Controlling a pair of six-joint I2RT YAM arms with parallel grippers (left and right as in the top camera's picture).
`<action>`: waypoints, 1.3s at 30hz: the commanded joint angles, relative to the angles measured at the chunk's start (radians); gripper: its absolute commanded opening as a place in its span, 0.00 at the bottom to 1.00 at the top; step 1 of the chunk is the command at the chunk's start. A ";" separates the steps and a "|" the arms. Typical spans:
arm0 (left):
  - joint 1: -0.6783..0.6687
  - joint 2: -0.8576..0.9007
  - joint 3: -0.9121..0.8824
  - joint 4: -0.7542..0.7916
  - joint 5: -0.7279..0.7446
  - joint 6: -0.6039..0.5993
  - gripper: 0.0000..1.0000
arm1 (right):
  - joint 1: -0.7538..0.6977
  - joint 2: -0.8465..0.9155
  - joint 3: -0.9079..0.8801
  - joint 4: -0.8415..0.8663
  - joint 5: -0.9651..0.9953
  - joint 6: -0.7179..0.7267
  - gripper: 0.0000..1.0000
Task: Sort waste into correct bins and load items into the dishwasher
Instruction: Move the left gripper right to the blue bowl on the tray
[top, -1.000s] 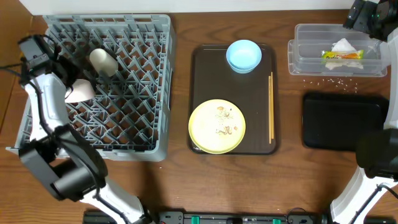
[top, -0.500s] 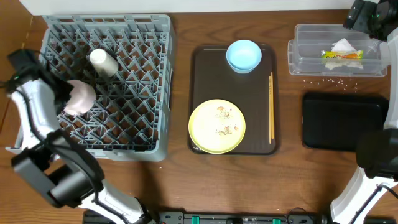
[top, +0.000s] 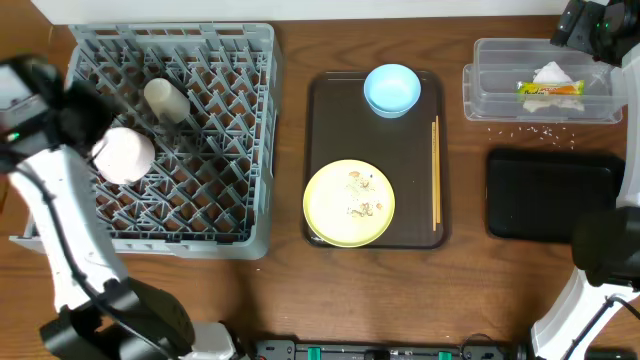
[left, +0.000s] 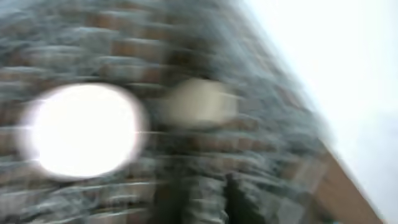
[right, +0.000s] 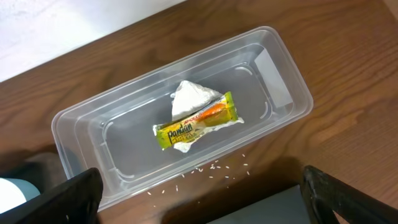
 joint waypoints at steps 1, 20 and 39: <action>-0.148 0.014 0.005 0.041 0.241 0.056 0.56 | 0.005 0.001 -0.004 0.000 0.004 -0.007 0.99; -0.838 0.401 0.005 0.454 -0.136 0.379 0.73 | 0.006 0.001 -0.004 0.000 0.004 -0.007 0.99; -0.982 0.588 0.005 0.695 -0.269 0.616 0.11 | 0.006 0.001 -0.004 0.000 0.004 -0.007 0.99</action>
